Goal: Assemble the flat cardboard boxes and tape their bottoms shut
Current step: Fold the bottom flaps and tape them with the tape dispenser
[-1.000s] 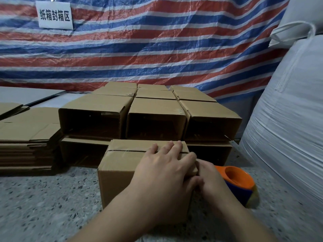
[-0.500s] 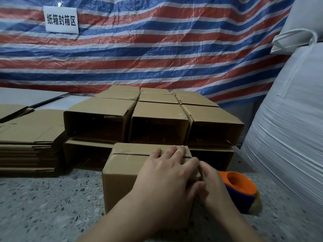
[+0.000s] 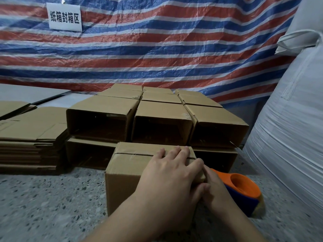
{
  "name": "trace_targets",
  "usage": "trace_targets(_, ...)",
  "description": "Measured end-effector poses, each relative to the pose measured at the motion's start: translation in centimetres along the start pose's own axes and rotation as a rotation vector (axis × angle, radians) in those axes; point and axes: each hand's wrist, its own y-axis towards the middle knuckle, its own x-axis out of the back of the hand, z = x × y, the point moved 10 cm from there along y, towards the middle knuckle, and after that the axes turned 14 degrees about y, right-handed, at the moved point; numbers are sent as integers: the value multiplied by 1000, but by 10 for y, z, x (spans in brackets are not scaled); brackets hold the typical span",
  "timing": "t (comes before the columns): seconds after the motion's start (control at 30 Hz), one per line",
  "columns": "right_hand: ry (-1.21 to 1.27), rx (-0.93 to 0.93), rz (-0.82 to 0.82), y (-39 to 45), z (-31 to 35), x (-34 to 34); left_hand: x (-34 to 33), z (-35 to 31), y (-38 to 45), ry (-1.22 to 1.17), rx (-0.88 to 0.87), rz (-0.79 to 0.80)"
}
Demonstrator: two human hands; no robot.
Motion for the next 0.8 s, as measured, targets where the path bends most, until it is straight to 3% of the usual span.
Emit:
trace_targets(0.37,48,4,-62,0,3,1,3,1,-1,-1,7,-36)
trace_targets(0.53,81,-10,-106,-3,5,5,6,9,-5,-171,26,-83)
trace_targets(0.7,-83,78,-181,-6,17,6,41,50,-26,-728,248,-408)
trace_targets(0.8,-108,90,-350,-12,17,29,62,88,-58,-726,377,-698)
